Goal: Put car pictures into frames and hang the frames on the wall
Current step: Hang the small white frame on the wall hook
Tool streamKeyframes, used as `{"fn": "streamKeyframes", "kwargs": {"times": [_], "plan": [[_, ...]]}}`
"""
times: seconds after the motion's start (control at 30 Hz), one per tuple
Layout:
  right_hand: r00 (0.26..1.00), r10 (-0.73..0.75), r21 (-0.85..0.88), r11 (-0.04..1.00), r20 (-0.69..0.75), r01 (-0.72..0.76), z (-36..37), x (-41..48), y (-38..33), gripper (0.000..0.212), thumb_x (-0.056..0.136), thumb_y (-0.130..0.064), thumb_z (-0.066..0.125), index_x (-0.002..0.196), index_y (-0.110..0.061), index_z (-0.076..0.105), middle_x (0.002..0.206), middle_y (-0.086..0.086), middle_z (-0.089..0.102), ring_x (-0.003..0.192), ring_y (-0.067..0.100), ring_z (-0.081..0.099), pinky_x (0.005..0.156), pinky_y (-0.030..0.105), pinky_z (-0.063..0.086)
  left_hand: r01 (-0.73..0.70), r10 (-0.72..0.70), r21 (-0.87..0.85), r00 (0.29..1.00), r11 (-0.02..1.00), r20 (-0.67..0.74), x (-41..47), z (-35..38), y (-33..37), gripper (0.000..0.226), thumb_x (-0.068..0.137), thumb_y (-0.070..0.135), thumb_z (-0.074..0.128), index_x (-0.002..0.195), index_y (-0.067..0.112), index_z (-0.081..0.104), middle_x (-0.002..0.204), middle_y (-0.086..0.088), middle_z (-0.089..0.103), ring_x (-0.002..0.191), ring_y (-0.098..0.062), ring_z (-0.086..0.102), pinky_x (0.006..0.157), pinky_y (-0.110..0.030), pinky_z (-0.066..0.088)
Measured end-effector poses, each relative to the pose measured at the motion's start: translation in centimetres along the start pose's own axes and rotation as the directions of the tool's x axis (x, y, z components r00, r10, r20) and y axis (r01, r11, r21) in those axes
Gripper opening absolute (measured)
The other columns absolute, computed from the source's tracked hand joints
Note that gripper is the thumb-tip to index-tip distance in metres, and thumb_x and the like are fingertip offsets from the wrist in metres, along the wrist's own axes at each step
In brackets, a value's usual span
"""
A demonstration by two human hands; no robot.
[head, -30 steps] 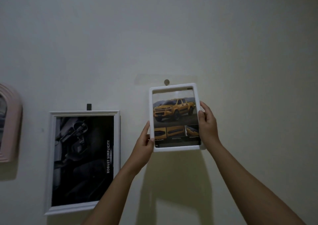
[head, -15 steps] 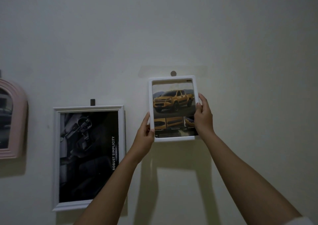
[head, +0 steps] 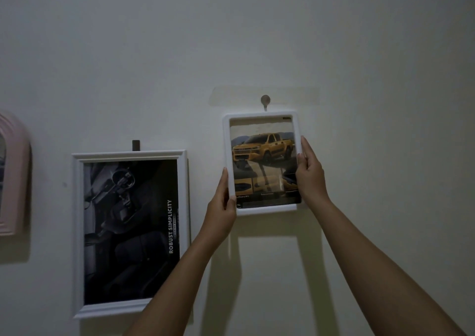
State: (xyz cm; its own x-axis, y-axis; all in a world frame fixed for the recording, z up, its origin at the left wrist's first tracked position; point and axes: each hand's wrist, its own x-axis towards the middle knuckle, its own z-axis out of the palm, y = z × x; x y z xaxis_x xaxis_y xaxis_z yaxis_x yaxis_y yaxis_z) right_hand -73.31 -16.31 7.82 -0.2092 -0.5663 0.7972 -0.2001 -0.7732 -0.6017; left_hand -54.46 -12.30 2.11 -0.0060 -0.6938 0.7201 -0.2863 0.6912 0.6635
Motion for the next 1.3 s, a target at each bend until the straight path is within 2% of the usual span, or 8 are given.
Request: {"fn": "streamKeyframes", "kwargs": {"times": [0.2, 0.4, 0.5, 0.67, 0.9, 1.1, 1.2, 1.3], "plan": [[1.0, -0.012, -0.017, 1.0, 0.015, 0.012, -0.7, -0.9, 0.4, 0.044, 0.101, -0.017, 0.031, 0.145, -0.019, 0.026, 0.152, -0.003, 0.029, 0.139, 0.011, 0.026, 0.107, 0.019, 0.024, 0.004, -0.004, 0.009, 1.0, 1.0, -0.007, -0.5, 0.4, -0.2, 0.061, 0.098, 0.004, 0.036, 0.147, 0.028, 0.01, 0.148, 0.015, 0.019, 0.13, 0.001, 0.022, 0.092, 0.001, 0.025], [0.997, -0.064, 0.008, 0.998, -0.041, 0.065, -1.1, -0.4, -0.9, 0.044, 0.101, -0.017, 0.031, 0.145, -0.018, 0.026, 0.151, -0.004, 0.029, 0.133, 0.0, 0.024, 0.088, -0.01, 0.022, -0.056, 0.057, 0.025, 0.998, 0.998, -0.034, 0.7, 0.4, 1.0, 0.059, 0.097, 0.004, 0.037, 0.146, 0.029, 0.013, 0.154, 0.01, 0.016, 0.14, -0.01, 0.021, 0.103, -0.012, 0.024], [0.993, -0.097, -0.007, 0.995, -0.061, 0.097, -1.2, 1.1, -2.1, 0.044, 0.101, -0.018, 0.03, 0.145, -0.018, 0.027, 0.152, -0.004, 0.029, 0.138, 0.006, 0.025, 0.101, 0.004, 0.021, -0.071, 0.074, 0.055, 0.996, 0.996, -0.045, 2.1, 0.2, 2.2, 0.06, 0.097, 0.004, 0.036, 0.146, 0.029, 0.013, 0.154, 0.008, 0.017, 0.139, -0.01, 0.022, 0.098, -0.006, 0.025], [0.999, -0.027, -0.01, 1.0, -0.023, 0.027, -1.2, 2.2, -2.5, 0.044, 0.101, -0.018, 0.03, 0.145, -0.02, 0.027, 0.152, -0.003, 0.03, 0.138, 0.013, 0.029, 0.111, 0.025, 0.026, 0.0, 0.001, 0.089, 1.0, 0.996, -0.018, 3.5, -0.2, 2.4, 0.063, 0.097, 0.007, 0.036, 0.146, 0.036, 0.009, 0.147, -0.012, 0.035, 0.133, -0.027, 0.038, 0.109, -0.045, 0.035], [1.0, 0.005, -0.019, 1.0, -0.003, -0.005, -1.3, 1.1, -0.9, 0.045, 0.102, -0.018, 0.03, 0.146, -0.02, 0.024, 0.153, -0.003, 0.027, 0.139, 0.013, 0.027, 0.105, 0.019, 0.024, 0.004, -0.005, 0.117, 1.0, 0.993, 0.003, 2.3, 0.3, 1.6, 0.064, 0.097, 0.005, 0.036, 0.146, 0.036, 0.008, 0.143, -0.015, 0.04, 0.128, -0.032, 0.041, 0.107, -0.041, 0.037], [1.0, 0.021, -0.055, 0.998, 0.016, -0.02, -1.7, 1.0, -1.1, 0.045, 0.101, -0.018, 0.03, 0.146, -0.021, 0.024, 0.152, 0.0, 0.029, 0.138, 0.019, 0.031, 0.112, 0.033, 0.03, 0.01, -0.008, 0.156, 1.0, 0.988, -0.011, 2.0, 0.5, 1.9, 0.063, 0.098, 0.007, 0.037, 0.146, 0.035, 0.007, 0.143, -0.01, 0.04, 0.122, -0.024, 0.048, 0.092, -0.026, 0.044], [1.0, 0.022, -0.08, 0.997, 0.012, -0.021, -1.9, 1.0, -1.2, 0.045, 0.101, -0.018, 0.03, 0.146, -0.022, 0.025, 0.151, 0.001, 0.031, 0.136, 0.02, 0.035, 0.11, 0.033, 0.033, 0.01, -0.002, 0.185, 0.999, 0.983, -0.044, 2.0, 0.6, 1.8, 0.063, 0.097, 0.01, 0.039, 0.146, 0.035, 0.01, 0.134, -0.014, 0.047, 0.121, -0.029, 0.048, 0.099, -0.036, 0.043], [1.0, 0.012, -0.118, 0.993, 0.012, -0.011, -2.2, 1.1, -1.4, 0.046, 0.101, -0.017, 0.031, 0.146, -0.021, 0.025, 0.151, 0.001, 0.031, 0.136, 0.02, 0.034, 0.107, 0.027, 0.032, 0.021, -0.007, 0.208, 0.998, 0.978, -0.07, 2.1, 0.8, 1.7, 0.063, 0.096, 0.01, 0.041, 0.146, 0.034, 0.011, 0.117, -0.021, 0.052, 0.107, -0.036, 0.052, 0.093, -0.043, 0.047]]}}
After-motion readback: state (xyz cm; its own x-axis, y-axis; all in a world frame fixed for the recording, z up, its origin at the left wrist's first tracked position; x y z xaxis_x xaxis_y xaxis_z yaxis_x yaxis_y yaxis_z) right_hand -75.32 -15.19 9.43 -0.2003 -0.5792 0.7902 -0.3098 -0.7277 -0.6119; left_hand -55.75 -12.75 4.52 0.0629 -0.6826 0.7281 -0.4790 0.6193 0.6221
